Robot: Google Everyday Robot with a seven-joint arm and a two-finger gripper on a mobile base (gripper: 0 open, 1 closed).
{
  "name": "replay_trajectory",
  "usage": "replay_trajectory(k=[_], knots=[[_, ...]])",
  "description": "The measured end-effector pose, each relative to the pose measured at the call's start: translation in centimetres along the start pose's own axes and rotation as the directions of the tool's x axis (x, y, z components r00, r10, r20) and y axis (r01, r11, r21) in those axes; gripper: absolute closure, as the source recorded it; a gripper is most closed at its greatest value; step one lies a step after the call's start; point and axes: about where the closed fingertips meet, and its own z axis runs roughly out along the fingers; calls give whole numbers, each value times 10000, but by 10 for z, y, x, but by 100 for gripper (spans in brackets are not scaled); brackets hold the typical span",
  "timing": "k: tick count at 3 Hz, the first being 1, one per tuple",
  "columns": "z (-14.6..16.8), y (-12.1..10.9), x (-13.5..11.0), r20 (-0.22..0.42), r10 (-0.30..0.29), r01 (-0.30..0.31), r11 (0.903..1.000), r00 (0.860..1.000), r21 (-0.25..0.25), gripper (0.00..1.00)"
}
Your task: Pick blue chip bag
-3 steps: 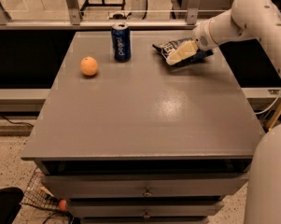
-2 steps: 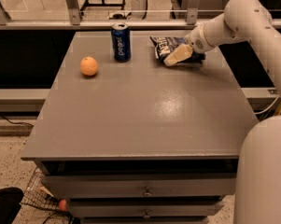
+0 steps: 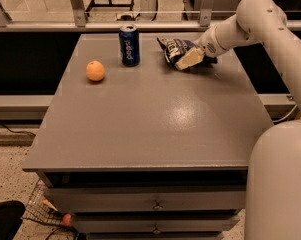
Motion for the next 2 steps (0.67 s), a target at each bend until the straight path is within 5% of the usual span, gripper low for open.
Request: replay_trajectory(k=[1, 2], knots=[[-3, -1, -3, -1, 0, 0, 10000, 10000, -1, 89], [-3, -1, -4, -2, -1, 1, 10000, 10000, -8, 100]])
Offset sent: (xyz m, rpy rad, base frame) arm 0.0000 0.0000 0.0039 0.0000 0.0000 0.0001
